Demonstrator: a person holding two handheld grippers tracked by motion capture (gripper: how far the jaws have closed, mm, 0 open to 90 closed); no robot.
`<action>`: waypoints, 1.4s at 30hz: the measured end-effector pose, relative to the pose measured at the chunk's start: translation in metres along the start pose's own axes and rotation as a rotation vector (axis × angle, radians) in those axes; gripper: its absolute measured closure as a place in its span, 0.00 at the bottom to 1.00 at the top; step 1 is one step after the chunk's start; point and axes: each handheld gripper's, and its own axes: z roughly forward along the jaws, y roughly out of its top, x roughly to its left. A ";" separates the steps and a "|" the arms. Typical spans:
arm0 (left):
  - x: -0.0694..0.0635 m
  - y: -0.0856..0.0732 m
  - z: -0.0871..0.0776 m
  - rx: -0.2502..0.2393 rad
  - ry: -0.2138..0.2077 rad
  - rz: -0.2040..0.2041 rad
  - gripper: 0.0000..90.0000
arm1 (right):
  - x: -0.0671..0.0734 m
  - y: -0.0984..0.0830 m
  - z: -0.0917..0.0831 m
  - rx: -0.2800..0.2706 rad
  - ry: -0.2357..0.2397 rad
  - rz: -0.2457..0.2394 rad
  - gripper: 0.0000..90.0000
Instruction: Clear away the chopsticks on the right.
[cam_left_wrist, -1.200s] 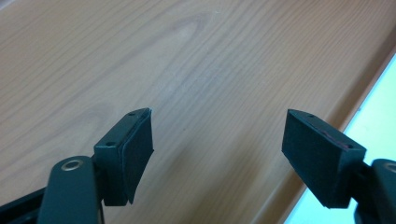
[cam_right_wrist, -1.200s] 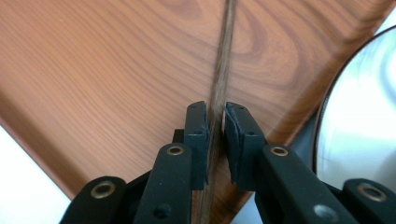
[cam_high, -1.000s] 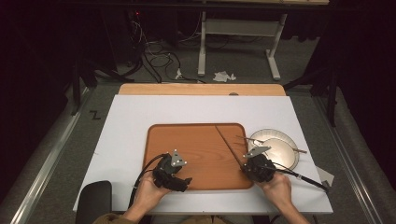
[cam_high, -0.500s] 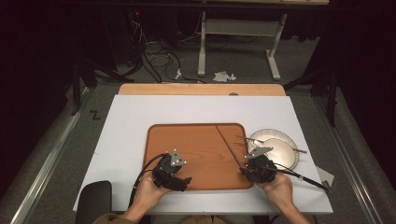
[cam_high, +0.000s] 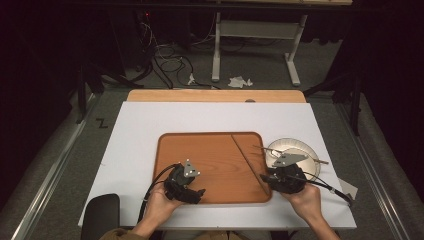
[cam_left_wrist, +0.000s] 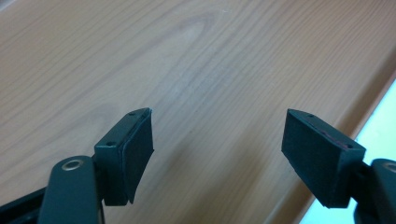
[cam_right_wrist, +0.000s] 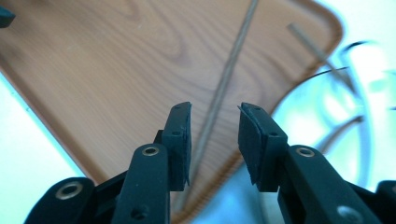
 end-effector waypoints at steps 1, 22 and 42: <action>0.000 0.000 0.000 -0.001 0.001 -0.001 0.28 | -0.003 0.000 -0.008 -0.011 -0.022 -0.003 0.71; 0.004 -0.009 -0.009 -0.012 0.021 -0.042 0.28 | -0.061 -0.008 -0.046 -0.067 -0.137 0.087 0.74; 0.004 -0.010 -0.009 -0.013 0.019 -0.047 0.28 | -0.126 -0.045 -0.061 0.006 -0.296 0.268 0.76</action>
